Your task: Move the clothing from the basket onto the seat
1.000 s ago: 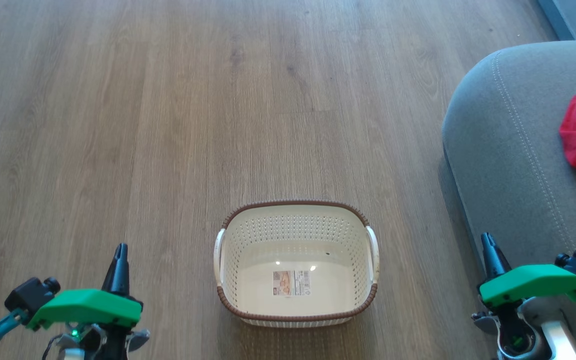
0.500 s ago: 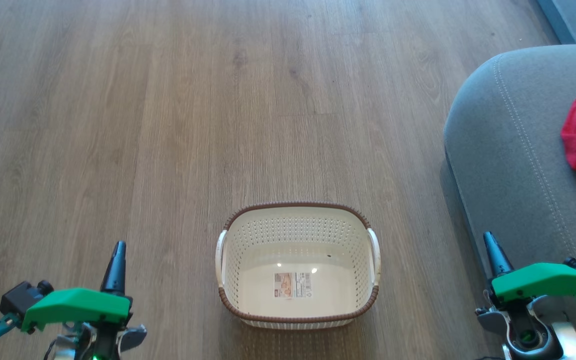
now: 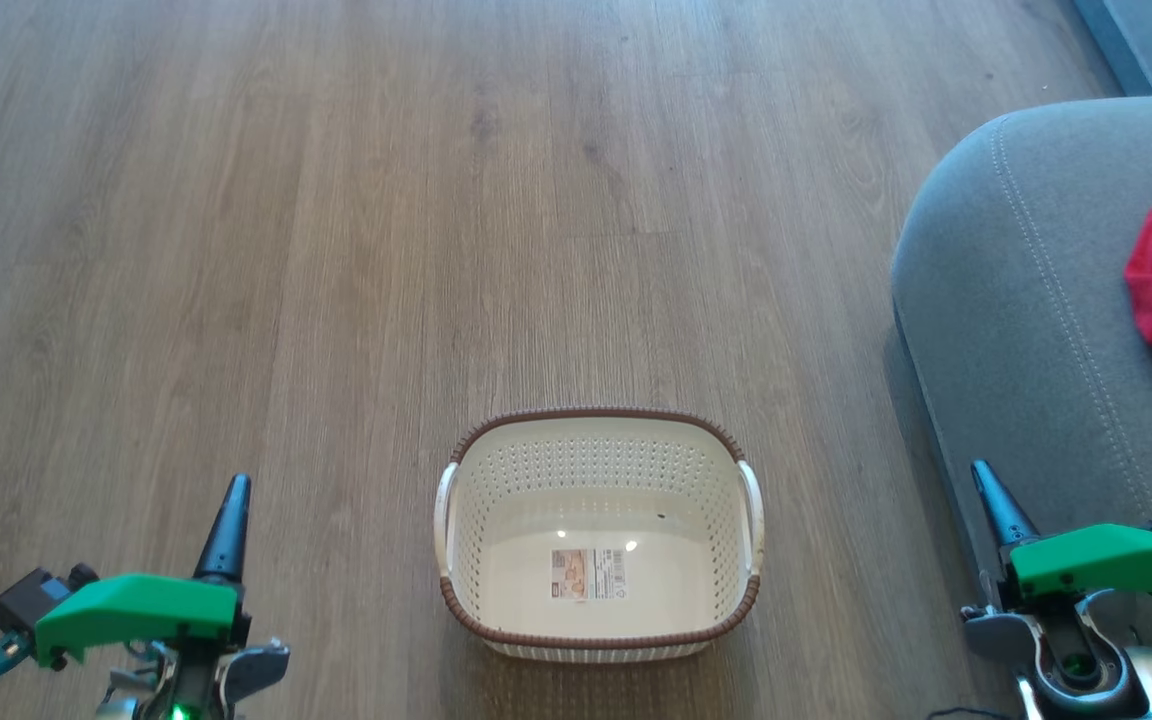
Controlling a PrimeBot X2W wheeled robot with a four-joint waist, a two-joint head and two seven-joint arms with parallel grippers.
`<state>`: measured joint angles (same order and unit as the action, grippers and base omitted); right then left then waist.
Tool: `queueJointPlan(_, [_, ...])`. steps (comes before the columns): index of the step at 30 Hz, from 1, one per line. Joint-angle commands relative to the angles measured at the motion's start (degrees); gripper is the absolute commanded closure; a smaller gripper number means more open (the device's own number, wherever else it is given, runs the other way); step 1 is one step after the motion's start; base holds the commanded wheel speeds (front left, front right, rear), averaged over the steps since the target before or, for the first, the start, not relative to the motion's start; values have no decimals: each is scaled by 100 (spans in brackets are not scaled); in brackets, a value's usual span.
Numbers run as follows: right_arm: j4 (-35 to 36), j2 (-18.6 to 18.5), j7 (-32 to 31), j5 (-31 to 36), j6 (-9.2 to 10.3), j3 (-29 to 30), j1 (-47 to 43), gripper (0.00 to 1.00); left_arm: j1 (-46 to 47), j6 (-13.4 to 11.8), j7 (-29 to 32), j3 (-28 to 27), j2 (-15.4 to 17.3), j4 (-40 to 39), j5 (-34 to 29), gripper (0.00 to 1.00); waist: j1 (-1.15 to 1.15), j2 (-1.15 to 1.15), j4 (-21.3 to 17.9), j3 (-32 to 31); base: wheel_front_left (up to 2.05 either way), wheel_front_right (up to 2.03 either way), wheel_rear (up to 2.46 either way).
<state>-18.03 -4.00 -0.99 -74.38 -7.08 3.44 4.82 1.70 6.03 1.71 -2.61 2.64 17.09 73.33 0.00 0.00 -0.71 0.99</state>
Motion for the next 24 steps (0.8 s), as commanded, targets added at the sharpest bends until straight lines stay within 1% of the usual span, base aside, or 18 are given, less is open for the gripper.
queueJointPlan(1, [234, 1, -45, -153, -32, -48, 148, 100, 348, 50, 37, -193, 20, -219, 142, 100, 0, 0, 3, -3, 0, 0, 0])
queueJointPlan(24, [380, 61, -440, -1589, -40, 210, 133, 100, 435, 133, 416, -364, 23, -291, 1639, 100, 0, 0, 62, -71, 0, 0, 0])
